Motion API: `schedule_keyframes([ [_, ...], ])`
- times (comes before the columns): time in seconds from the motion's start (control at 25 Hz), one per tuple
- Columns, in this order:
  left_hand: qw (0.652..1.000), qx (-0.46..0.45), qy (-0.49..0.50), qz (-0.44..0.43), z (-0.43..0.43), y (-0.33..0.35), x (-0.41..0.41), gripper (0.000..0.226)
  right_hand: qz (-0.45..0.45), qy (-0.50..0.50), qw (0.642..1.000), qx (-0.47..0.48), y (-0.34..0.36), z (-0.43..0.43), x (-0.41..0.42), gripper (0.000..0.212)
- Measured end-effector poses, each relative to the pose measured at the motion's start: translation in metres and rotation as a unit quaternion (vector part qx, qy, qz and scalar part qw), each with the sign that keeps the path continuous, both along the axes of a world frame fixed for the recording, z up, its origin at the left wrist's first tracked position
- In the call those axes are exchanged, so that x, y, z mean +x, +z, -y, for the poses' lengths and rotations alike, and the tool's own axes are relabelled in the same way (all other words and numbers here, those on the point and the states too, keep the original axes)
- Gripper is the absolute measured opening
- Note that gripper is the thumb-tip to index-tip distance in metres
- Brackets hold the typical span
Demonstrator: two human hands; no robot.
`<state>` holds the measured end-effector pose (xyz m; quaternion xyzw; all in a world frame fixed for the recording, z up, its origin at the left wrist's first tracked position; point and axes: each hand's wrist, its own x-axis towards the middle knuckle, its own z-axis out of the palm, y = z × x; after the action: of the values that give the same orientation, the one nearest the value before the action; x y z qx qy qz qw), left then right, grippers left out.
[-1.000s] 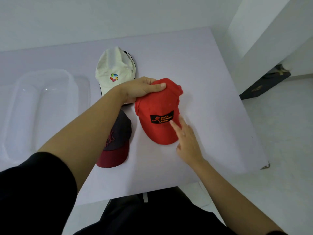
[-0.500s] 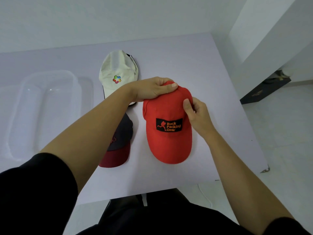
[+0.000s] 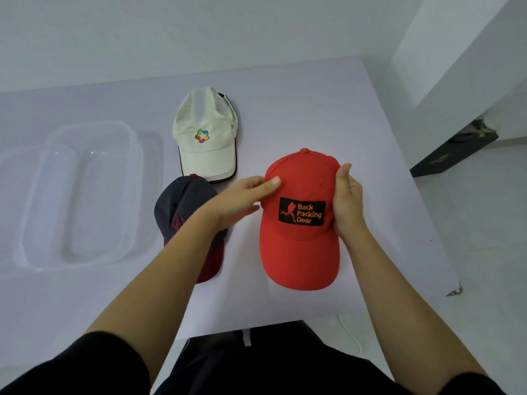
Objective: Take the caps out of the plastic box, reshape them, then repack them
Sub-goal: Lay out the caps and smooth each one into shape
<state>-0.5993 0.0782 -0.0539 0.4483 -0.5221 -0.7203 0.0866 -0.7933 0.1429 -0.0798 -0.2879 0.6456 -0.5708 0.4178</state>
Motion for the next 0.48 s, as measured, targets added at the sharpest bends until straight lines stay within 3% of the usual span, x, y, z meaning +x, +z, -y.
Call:
schedule_keyframes([
  [0.12,0.992,0.074,0.050,-0.091,-0.002,-0.004,-0.006,0.040,-0.006,0.020,1.000,0.002,0.001,0.003,0.003,0.055],
  [0.24,0.982,0.118,0.074,-0.125,0.006,-0.010,-0.002,0.032,-0.050,0.064,0.996,0.021,-0.009,0.008,-0.001,0.062],
  [0.32,0.984,0.124,0.082,-0.102,0.012,-0.017,-0.001,0.033,-0.091,0.106,0.988,0.059,-0.016,0.011,-0.005,0.064],
  [0.48,0.989,0.084,0.118,-0.016,0.019,-0.037,-0.007,0.033,-0.135,0.206,0.962,0.118,-0.031,0.011,-0.014,0.038],
])
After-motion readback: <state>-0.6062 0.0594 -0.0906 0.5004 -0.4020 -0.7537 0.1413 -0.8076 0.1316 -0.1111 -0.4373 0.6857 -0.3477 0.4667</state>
